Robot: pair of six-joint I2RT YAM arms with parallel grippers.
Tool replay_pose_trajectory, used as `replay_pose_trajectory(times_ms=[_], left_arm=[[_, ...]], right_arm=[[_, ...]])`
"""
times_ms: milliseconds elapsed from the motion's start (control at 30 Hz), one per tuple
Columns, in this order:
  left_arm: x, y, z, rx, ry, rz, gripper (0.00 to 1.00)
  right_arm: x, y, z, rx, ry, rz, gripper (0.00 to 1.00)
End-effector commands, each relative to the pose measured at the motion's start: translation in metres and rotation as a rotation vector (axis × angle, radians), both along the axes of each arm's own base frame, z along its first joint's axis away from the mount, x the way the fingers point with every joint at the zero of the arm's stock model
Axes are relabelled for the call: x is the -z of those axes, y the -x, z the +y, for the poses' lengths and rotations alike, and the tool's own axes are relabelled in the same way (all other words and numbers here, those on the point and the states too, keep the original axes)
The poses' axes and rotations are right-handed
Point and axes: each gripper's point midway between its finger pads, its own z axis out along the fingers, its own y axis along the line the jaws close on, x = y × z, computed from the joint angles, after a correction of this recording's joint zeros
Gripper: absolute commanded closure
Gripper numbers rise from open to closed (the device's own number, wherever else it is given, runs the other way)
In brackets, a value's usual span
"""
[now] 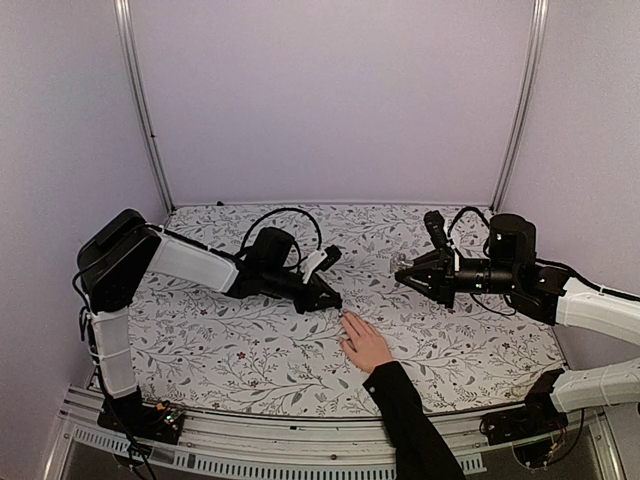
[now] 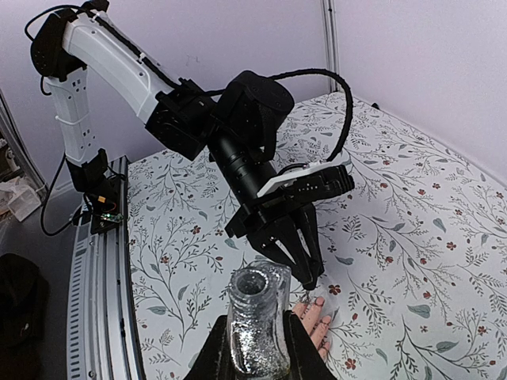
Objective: Paint the nails
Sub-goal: Paint the nail polish on the nail.
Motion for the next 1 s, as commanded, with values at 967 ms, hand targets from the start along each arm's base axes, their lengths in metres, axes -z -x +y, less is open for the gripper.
replay_pose_trajectory(times_ms=[967], left_arm=[[0.0095, -0.0135, 0.0029, -0.036, -0.021, 0.002, 1.00]], right_arm=[[-0.0039, -0.0018, -0.0023, 0.011, -0.014, -0.014, 1.00]])
